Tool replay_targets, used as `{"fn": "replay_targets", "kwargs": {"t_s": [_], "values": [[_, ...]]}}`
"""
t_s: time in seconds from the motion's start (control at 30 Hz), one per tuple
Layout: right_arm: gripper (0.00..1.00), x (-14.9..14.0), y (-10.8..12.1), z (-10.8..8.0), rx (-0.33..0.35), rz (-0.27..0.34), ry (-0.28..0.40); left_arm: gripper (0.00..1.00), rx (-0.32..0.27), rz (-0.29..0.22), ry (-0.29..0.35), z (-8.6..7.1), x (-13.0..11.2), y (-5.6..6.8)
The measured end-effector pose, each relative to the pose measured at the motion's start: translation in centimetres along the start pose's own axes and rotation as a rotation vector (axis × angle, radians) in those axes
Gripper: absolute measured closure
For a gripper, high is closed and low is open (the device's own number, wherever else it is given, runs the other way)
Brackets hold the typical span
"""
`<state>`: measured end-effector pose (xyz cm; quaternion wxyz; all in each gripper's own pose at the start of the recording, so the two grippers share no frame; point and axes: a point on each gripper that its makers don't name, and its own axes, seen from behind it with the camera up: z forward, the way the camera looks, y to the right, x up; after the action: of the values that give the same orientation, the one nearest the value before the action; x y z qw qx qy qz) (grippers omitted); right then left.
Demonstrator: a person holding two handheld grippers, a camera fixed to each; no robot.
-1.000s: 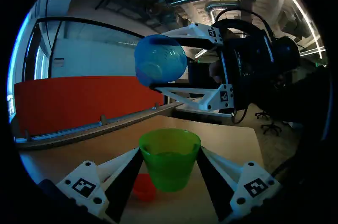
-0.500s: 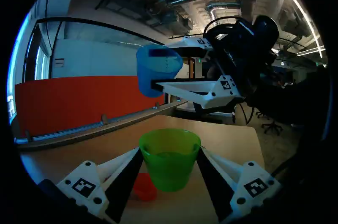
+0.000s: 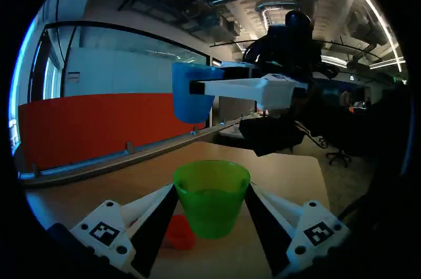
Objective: Pour water
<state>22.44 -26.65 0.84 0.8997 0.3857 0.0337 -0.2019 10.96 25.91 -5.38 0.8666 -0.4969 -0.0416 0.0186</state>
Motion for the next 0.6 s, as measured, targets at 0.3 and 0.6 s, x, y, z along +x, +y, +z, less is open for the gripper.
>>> {"fn": "replay_targets", "kwargs": {"t_s": [0.3,0.6], "values": [[0.1,-0.31,-0.48,-0.23,0.046,0.211,-0.013,0.15,0.002,-0.001,-0.005,0.04,-0.02,-0.15],[0.1,-0.45,-0.58,-0.48,0.07,0.282,-0.028,0.15,0.006,0.0,-0.011,-0.1,-0.11,-0.23]]}}
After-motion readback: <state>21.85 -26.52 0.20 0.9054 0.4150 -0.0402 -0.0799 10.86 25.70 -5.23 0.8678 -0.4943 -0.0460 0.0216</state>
